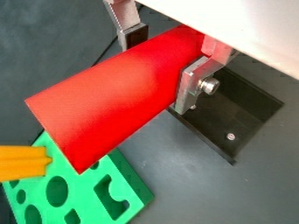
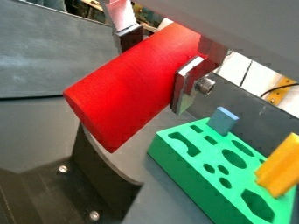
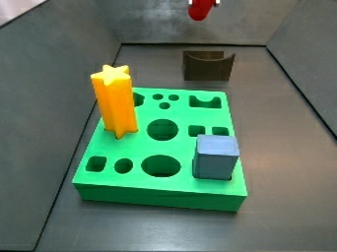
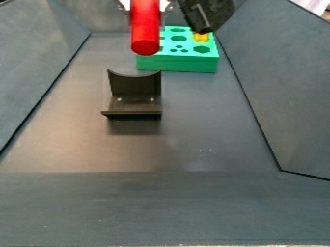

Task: Pick up the round object. Move up. Place the round object on the fixture. Regrasp the round object. Move to above the board. Insert the round object.
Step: Place the round object on the fixture.

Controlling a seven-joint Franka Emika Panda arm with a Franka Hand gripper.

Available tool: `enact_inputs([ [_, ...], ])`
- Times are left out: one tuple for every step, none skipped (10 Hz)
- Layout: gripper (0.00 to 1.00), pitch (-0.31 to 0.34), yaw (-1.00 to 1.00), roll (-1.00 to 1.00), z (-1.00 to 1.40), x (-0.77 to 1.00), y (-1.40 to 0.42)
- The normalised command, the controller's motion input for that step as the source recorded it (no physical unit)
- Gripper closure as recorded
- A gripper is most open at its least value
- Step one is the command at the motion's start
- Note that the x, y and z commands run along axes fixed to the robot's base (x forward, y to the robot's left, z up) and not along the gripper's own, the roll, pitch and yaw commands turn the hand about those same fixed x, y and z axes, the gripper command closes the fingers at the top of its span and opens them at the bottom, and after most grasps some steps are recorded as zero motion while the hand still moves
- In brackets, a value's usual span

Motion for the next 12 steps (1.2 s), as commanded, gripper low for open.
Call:
enact_inputs([
  [1.00, 0.034, -0.04, -0.16, -0.02, 0.39, 0.03],
  [1.00, 0.046, -0.04, -0.16, -0.01, 0.32, 0.03],
  [1.00, 0.056, -0.04, -0.15, -0.01, 0.28, 0.03],
  [1.00, 0.072, -0.03, -0.16, -0.01, 0.18, 0.03],
  [1.00, 0.223, -0.08, -1.00, -1.00, 0.15, 0.13],
  [1.00, 0.218, -0.09, -1.00, -1.00, 0.14, 0.13],
  [1.00, 0.231, -0.16, -0.99, -1.00, 0.15, 0.14],
  [1.00, 0.206, -0.18, -0.84, -1.00, 0.17, 0.14],
  [1.00, 0.177, -0.20, -0.74, -1.00, 0.18, 0.14],
  [1.00, 0.110, -0.22, -0.48, -1.00, 0.19, 0.14],
  [1.00, 0.084, -0.23, -0.37, -1.00, 0.20, 0.15],
  [1.00, 0.037, -0.21, -0.21, -1.00, 0.20, 0.13],
])
